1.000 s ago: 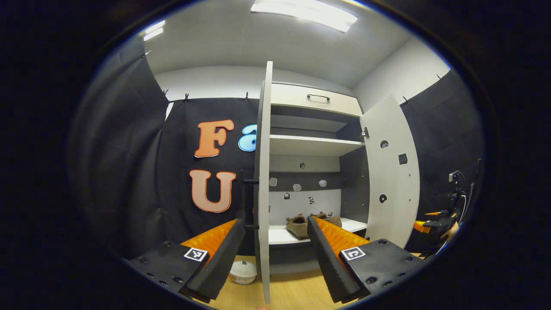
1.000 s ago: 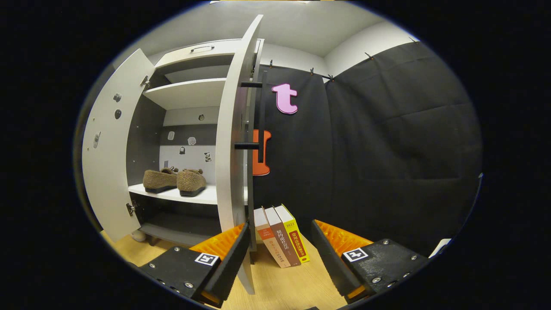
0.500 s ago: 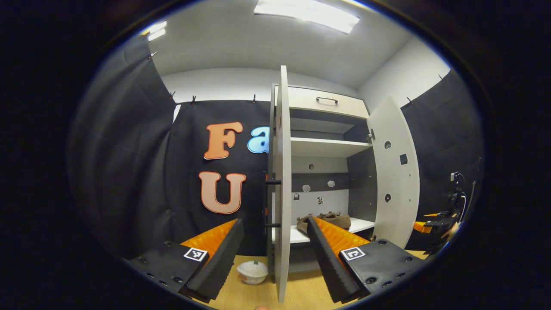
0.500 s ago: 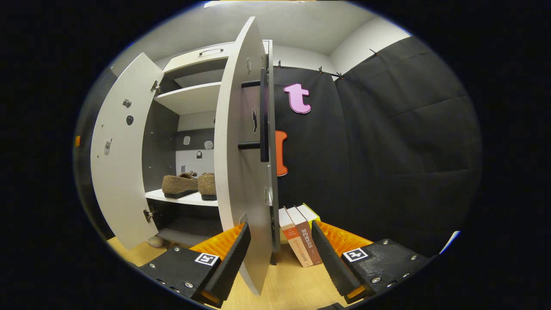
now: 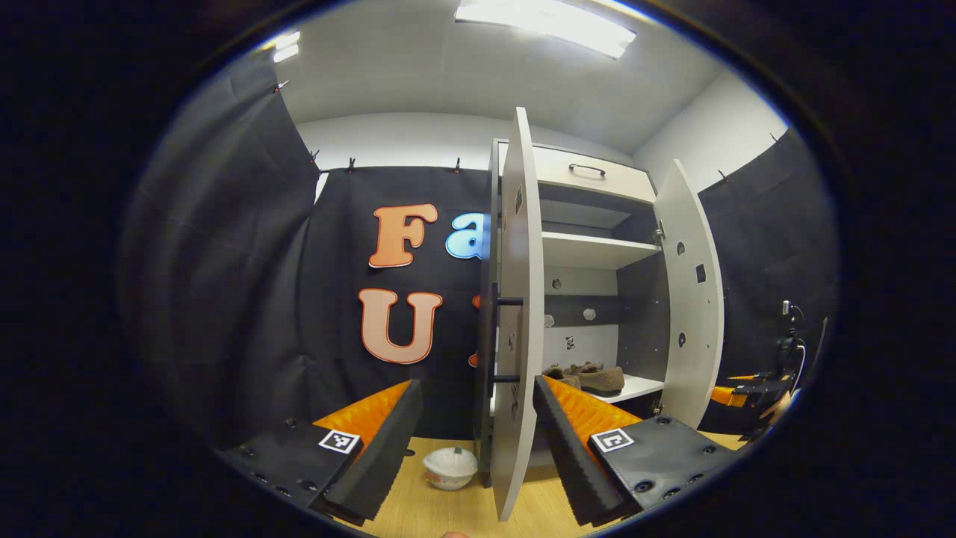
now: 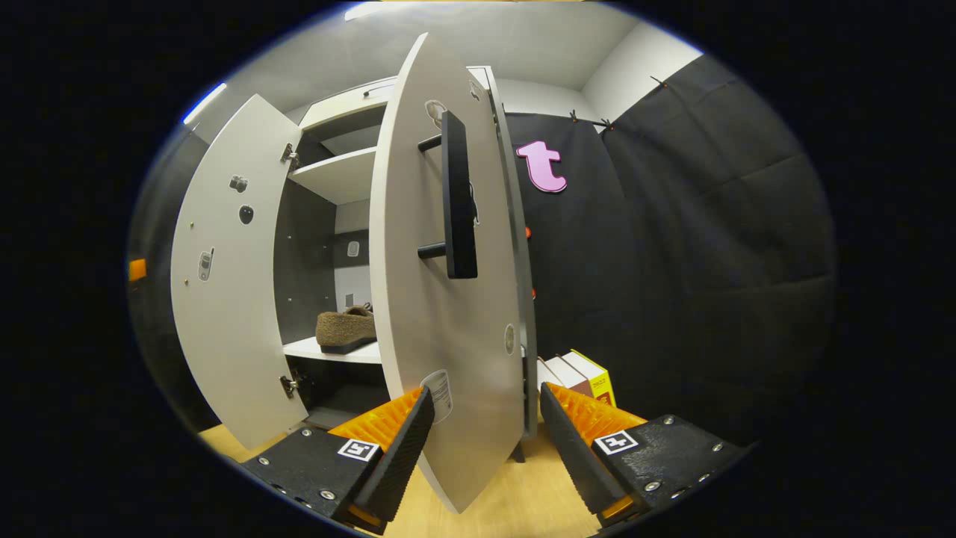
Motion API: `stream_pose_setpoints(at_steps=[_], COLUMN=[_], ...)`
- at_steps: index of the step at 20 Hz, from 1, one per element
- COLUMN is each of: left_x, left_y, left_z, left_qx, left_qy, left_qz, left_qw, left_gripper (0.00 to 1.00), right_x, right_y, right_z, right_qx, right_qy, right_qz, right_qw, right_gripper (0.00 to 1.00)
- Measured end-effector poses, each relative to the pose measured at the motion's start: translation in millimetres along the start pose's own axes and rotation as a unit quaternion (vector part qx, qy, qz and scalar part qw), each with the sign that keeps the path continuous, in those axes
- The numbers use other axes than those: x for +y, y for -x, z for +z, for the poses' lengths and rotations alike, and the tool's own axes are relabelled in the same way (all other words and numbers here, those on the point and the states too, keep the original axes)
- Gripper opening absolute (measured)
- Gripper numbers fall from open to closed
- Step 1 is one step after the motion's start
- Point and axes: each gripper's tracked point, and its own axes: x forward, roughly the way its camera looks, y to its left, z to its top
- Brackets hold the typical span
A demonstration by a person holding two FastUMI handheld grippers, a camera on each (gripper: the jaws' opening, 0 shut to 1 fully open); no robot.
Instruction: Grab one shoe with the right hand and put it into the shoe cabinet, grab the other shoe with the left hand and put it into the shoe cabinet; then close the right door with the right hand and the left door with the left hand.
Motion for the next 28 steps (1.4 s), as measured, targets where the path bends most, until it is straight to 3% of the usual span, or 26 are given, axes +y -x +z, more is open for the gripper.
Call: stream_pose_setpoints(at_steps=[6, 7, 8, 9, 12, 18, 21, 28], left_x=[25, 30, 37, 45, 61, 81, 68, 39], left_y=[-1, 0, -1, -1, -1, -20, -38, -91], left_z=[-2, -3, -5, -6, -18, -52, -71, -102], left_qx=[0.000, -0.001, -0.001, 0.001, 0.012, 0.031, 0.043, 0.072], left_qy=[-0.002, -0.003, -0.002, -0.001, 0.001, -0.006, -0.006, -0.021], left_qz=[0.016, 0.020, 0.026, 0.030, 0.043, 0.053, 0.040, 0.022], left_qw=[1.000, 1.000, 1.000, 1.000, 0.999, 0.998, 0.998, 0.997], left_gripper=[0.94, 0.96, 0.96, 0.99, 0.96, 0.97, 0.99, 0.94], right_x=[41, 49, 54, 55, 67, 64, 64, 66], right_y=[-40, -50, -61, -71, -88, -81, -72, -54], right_z=[-11, -11, -12, -17, -32, -12, 3, 16], right_qx=[0.006, 0.004, 0.003, 0.008, 0.030, 0.010, 0.001, -0.008], right_qy=[-0.038, -0.039, -0.038, -0.034, -0.025, 0.008, 0.018, 0.024], right_qz=[0.031, 0.038, 0.036, 0.032, 0.029, 0.010, 0.013, 0.027], right_qw=[0.999, 0.999, 0.999, 0.999, 0.999, 1.000, 1.000, 0.999], right_gripper=[0.90, 0.82, 0.83, 0.92, 0.93, 0.93, 0.93, 0.93])
